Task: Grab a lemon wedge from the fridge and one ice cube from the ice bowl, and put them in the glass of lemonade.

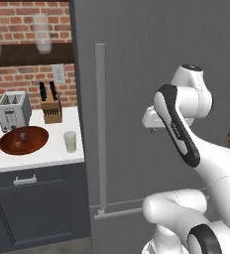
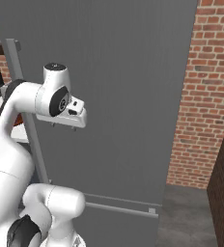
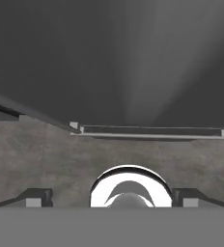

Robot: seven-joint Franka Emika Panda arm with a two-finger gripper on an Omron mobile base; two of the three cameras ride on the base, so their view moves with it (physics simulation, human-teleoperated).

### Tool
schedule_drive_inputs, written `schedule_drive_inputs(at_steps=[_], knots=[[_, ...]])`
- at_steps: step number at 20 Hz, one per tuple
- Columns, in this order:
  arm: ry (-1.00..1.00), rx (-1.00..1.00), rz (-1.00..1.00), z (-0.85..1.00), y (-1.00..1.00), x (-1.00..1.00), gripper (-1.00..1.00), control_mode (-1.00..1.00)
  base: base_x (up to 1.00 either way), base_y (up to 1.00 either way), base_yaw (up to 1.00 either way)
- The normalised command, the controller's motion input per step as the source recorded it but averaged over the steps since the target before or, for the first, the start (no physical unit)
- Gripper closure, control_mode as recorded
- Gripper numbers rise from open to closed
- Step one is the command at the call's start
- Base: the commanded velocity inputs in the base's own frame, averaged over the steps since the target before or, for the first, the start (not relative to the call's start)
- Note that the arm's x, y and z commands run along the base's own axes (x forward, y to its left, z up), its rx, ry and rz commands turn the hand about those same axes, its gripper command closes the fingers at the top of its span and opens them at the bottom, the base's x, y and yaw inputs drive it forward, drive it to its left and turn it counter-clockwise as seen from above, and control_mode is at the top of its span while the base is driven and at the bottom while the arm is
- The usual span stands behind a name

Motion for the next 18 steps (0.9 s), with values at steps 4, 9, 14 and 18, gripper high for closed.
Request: schedule_drive_inputs(at_steps=[4, 9, 14, 18], knots=[[-0.09, 0.0, 0.0, -0.23, 0.09, -0.37, -1.0, -1.0, 0.0, 0.0, 0.0], [-0.03, 0.01, -0.01, -0.27, 0.13, -0.41, -1.0, -1.0, 0.0, 0.0, 0.0], [0.0, 0.0, -0.08, -0.13, 0.22, -0.2, -1.0, -1.0, 0.0, 0.0, 0.0], [0.0, 0.0, -0.12, -0.02, 0.24, -0.09, -1.0, -1.0, 0.0, 0.0, 0.0]])
